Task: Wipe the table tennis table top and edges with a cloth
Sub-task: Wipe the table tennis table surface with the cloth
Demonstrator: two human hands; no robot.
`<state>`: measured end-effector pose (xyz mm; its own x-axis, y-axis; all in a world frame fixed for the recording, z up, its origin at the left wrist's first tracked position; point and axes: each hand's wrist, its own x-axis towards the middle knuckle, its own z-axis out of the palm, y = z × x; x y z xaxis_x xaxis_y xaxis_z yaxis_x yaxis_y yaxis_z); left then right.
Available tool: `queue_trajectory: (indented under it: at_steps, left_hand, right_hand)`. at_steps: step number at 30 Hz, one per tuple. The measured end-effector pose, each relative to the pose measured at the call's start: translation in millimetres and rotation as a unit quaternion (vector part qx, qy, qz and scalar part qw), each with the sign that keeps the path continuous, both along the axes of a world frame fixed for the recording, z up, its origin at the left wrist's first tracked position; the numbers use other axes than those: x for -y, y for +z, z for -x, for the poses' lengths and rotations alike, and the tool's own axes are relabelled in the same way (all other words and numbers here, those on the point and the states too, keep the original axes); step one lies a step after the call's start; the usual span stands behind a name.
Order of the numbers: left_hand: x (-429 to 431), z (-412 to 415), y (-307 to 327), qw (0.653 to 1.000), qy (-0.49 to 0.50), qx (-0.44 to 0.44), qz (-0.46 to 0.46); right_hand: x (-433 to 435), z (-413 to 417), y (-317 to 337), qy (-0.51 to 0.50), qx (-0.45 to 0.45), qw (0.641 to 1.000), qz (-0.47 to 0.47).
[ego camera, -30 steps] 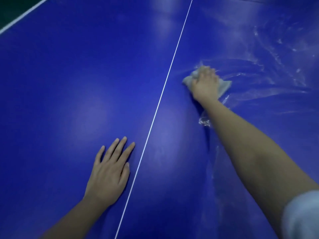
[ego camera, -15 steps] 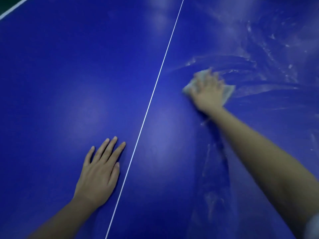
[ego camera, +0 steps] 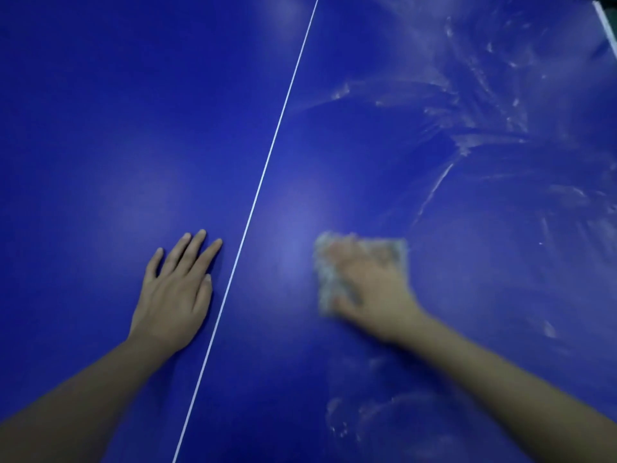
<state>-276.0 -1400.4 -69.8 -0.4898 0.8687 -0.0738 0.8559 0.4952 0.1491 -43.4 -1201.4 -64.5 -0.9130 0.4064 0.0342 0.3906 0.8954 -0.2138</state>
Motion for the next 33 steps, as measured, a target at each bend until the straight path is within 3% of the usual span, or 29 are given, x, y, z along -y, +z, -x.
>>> queue_trajectory:
  at_steps: [2,4,7,9,11,14,17,19,21,23,25,27,30,33]
  left_hand:
    - [-0.6,-0.5,-0.2,1.000,0.003,-0.001,-0.002]
    - [-0.8,-0.3,-0.9,1.000,0.003,-0.002,-0.001]
    - [1.0,1.5,-3.1,1.000,0.003,0.004,-0.012]
    - [1.4,1.7,-3.6,1.000,0.001,0.012,-0.021]
    - [1.6,1.8,-4.9,0.999,-0.001,0.014,-0.031]
    - [2.6,2.7,-9.7,0.999,-0.009,0.018,-0.044]
    - [2.6,4.1,-11.4,0.998,-0.008,0.024,-0.050]
    - [1.9,5.5,-11.2,0.998,-0.015,0.032,-0.052]
    - [3.2,5.0,-9.0,0.998,-0.028,0.040,-0.047]
    - [8.7,-2.7,-4.2,0.997,-0.035,0.052,-0.044]
    - [21.3,-22.0,1.4,0.996,-0.031,0.063,-0.057]
    - [42.8,-52.0,4.5,0.994,-0.045,0.067,-0.077]
    - [78.7,-89.5,2.5,0.990,-0.098,0.072,-0.075]
    - [105.6,-96.9,-8.1,0.986,-0.156,0.043,-0.038]
  right_hand:
    - [-76.1,-6.4,2.4,-0.191,0.004,0.981,-0.041]
    - [-139.9,-26.5,1.5,-0.330,0.052,0.942,-0.021]
    - [-138.0,-31.8,-2.7,-0.404,0.047,0.914,-0.001]
    - [-77.3,-26.0,-5.2,-0.392,0.038,0.919,-0.015]
    - [13.1,-26.5,-7.4,-0.315,0.040,0.948,-0.002]
    - [154.2,-48.2,-4.1,-0.098,0.039,0.994,0.005]
    - [201.8,-90.0,-1.3,0.100,0.092,0.990,0.028]
    - [181.7,-112.2,1.4,0.055,0.104,0.993,0.004]
    - [152.8,-131.0,3.1,-0.128,0.094,0.987,-0.002]
    - [132.7,-141.4,6.1,-0.327,0.091,0.941,0.018]
    - [142.7,-129.8,6.6,-0.434,0.096,0.895,0.040]
    - [180.3,-103.7,8.4,-0.433,0.089,0.896,0.039]
    - [271.3,-62.3,8.8,-0.295,0.063,0.953,0.025]
    - [351.6,-51.4,10.7,-0.141,0.091,0.984,0.061]
